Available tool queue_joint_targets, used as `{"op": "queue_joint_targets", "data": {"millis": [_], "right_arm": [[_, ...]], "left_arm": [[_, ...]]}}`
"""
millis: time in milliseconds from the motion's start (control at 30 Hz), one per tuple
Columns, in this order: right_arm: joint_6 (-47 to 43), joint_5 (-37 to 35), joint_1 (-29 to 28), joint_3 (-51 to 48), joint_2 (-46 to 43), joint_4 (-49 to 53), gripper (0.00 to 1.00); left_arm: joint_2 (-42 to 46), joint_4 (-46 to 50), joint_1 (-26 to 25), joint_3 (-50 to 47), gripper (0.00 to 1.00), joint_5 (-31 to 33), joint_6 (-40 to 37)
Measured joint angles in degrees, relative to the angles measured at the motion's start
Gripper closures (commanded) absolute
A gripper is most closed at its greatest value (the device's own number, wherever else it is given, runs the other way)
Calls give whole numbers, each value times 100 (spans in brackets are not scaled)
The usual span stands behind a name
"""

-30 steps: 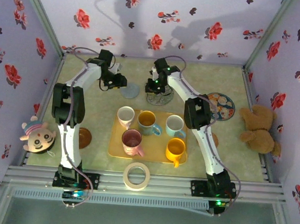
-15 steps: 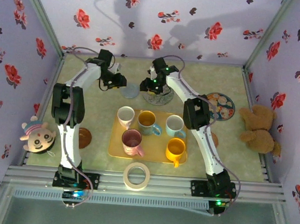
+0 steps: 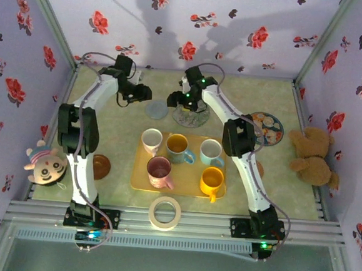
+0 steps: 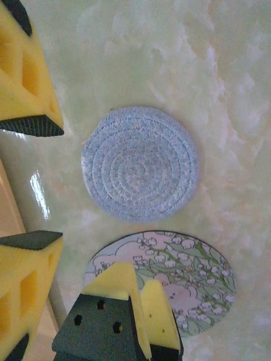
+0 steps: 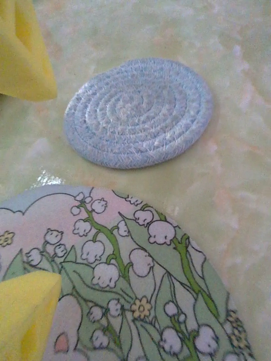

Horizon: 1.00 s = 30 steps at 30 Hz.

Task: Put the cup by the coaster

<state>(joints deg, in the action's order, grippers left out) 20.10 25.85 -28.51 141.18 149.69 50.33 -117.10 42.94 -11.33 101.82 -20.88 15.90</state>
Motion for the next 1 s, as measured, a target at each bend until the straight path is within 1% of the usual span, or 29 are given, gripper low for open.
{"op": "queue_joint_targets", "data": {"millis": [100, 167, 333, 433, 567, 600, 800, 1000], "right_arm": [[-131, -72, 28, 0, -256, 101, 9], [-219, -153, 48, -11, -470, 129, 1], [-476, -396, 50, -348, -1235, 138, 0], [-625, -605, 50, -813, -1812, 90, 0], [-780, -811, 50, -1692, -2608, -131, 0], [-811, -848, 50, -1969, -2822, -221, 0], [-914, -1110, 50, -3482, -3947, -695, 0], [-999, -1373, 37, -4848, -5132, -1287, 0]], "left_arm": [[214, 70, 0, 0, 39, 66, -22], [385, 166, 4, 0, 37, 138, -55], [883, 365, 11, 0, 21, 299, -177], [1169, 496, 11, 0, 14, 391, -192], [1510, 603, 11, -46, 2, 538, -243], [1602, 619, 11, -90, 1, 560, -236], [2124, 907, 33, -343, 1, 776, -85], [2736, 1329, 175, -833, 1, 1191, 197]]}}
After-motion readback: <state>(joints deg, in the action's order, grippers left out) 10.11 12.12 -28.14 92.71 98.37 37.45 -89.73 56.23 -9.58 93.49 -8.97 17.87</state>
